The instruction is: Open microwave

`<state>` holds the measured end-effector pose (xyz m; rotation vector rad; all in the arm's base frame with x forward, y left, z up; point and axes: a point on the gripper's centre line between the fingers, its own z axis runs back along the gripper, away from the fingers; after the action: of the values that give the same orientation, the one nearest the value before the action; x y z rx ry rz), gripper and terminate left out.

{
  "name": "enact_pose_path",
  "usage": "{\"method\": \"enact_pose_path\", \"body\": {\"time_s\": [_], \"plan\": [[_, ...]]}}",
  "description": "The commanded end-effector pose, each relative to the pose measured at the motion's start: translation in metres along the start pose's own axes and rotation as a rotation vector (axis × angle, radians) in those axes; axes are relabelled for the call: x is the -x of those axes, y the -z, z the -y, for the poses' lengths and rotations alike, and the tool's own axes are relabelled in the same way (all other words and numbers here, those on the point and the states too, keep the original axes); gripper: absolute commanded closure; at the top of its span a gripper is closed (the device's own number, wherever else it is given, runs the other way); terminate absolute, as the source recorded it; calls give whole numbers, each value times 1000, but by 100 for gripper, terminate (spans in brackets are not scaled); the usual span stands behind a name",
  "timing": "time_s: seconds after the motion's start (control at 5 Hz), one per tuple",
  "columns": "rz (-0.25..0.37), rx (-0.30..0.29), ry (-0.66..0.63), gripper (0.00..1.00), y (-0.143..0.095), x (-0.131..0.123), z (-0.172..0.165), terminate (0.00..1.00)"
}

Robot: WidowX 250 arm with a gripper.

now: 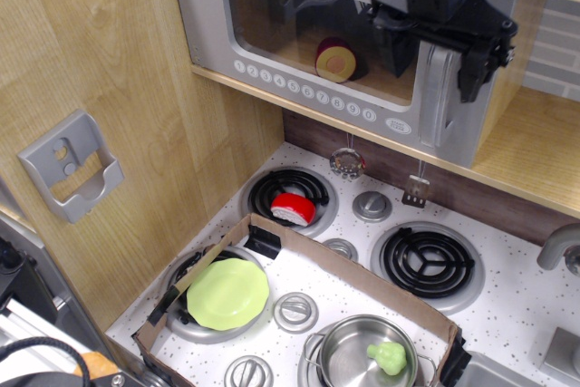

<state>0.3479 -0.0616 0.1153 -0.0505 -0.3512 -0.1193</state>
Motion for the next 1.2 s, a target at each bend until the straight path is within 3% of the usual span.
{"method": "enact_pose_path", "body": {"time_s": [0.0,0.2,0.4,1.0], "plan": [[62,20,12,0,-9,-17,0,0],[67,9,17,100,-8,-15,-1,0],[71,4,3,100,-7,-9,-3,0],[8,-71,-141,100,-17,47,-15,0]]}}
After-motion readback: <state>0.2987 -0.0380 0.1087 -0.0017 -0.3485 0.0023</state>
